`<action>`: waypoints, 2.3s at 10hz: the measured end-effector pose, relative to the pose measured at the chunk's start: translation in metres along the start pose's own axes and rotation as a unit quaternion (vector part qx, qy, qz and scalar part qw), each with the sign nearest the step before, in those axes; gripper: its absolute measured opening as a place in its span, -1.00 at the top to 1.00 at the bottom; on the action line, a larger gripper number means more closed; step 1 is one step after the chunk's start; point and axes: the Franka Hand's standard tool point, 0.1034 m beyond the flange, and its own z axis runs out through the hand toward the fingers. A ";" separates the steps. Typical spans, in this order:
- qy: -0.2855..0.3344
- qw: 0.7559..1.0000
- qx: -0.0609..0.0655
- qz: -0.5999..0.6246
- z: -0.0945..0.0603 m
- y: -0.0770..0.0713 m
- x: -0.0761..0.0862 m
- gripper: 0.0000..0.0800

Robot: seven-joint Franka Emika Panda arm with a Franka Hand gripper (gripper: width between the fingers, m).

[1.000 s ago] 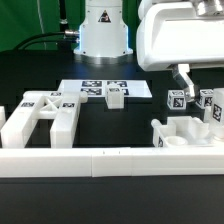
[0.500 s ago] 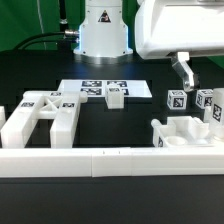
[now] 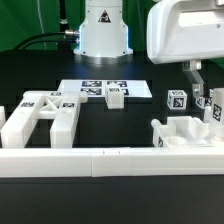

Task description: Assemble chair

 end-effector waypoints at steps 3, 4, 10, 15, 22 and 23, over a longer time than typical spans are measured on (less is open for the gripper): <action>-0.130 0.991 0.017 0.001 0.006 -0.006 -0.011 -0.62; -0.125 0.992 0.016 0.001 0.011 -0.003 -0.006 -0.62; -0.127 0.992 0.015 0.000 0.018 -0.006 -0.016 0.29; -0.113 0.986 0.001 0.120 0.019 -0.007 -0.014 0.28; -0.082 0.854 -0.035 0.513 0.022 -0.007 -0.009 0.28; -0.082 0.841 -0.034 0.534 0.022 -0.008 -0.009 0.28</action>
Offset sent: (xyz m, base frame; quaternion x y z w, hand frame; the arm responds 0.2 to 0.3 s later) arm -0.0022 -0.0073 -0.0109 -0.0131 -0.0611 -0.0055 0.9980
